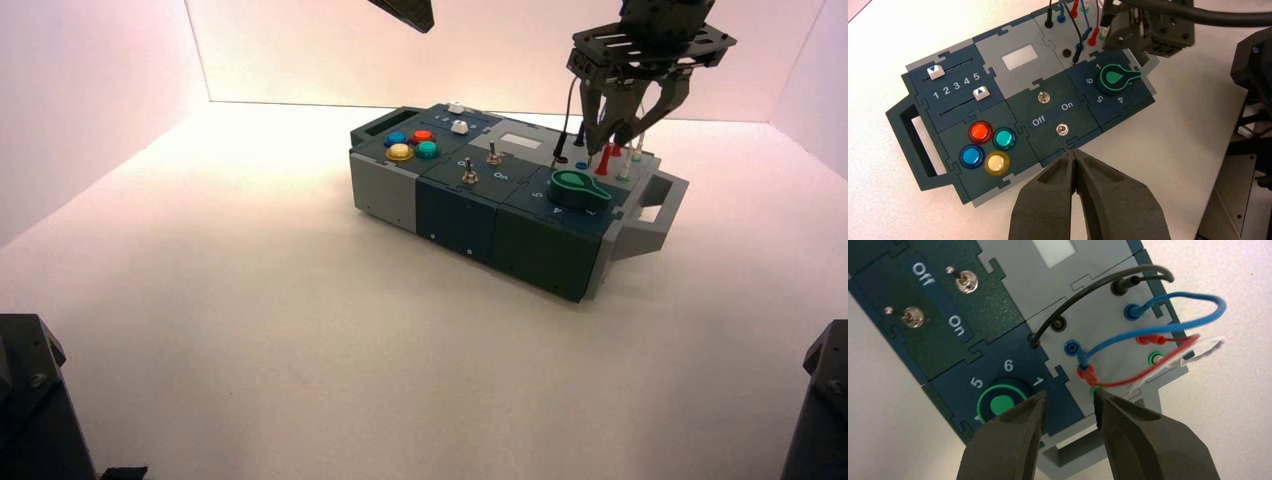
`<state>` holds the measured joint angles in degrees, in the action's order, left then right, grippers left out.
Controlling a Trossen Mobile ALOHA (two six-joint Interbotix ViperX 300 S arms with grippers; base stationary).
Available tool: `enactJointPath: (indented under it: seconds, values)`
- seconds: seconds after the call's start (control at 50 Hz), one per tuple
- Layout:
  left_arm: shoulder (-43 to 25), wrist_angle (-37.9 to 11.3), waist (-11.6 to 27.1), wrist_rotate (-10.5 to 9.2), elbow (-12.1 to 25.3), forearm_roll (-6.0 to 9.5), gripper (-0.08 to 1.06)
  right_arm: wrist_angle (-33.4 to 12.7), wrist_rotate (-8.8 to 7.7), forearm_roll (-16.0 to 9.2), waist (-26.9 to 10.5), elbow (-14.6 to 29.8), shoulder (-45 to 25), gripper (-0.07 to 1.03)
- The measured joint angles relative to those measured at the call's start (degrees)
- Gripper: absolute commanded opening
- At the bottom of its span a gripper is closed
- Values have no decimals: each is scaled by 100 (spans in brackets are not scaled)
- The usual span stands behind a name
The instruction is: Pull the red wire.
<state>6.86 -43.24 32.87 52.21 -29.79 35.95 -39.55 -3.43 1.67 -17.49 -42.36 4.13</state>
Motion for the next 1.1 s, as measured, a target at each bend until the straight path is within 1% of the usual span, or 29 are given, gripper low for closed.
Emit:
enactJointPath:
  seconds: [0.08,0.32,0.54,0.74,0.88,1.04,1.1]
  values:
    - [-9,0,0,0,0,0,-3,0,0,0,79,26,-44,51]
    - [-9,0,-9,0,0,0,-3,0,9,0,97,114,-176,51]
    - [-9,0,0,0,0,0,-3,9,0,9,105,220,-352,46]
    - [-9,0,0,0,0,0,-3,0,0,62,105,281,-510,45]
    - [-9,0,0,0,0,0,-3,-9,0,114,97,343,-633,40]
    - [0,0,0,0,0,0,-3,-35,9,167,97,387,-721,38]
    - [-9,0,0,0,0,0,-3,-62,9,185,105,404,-747,34]
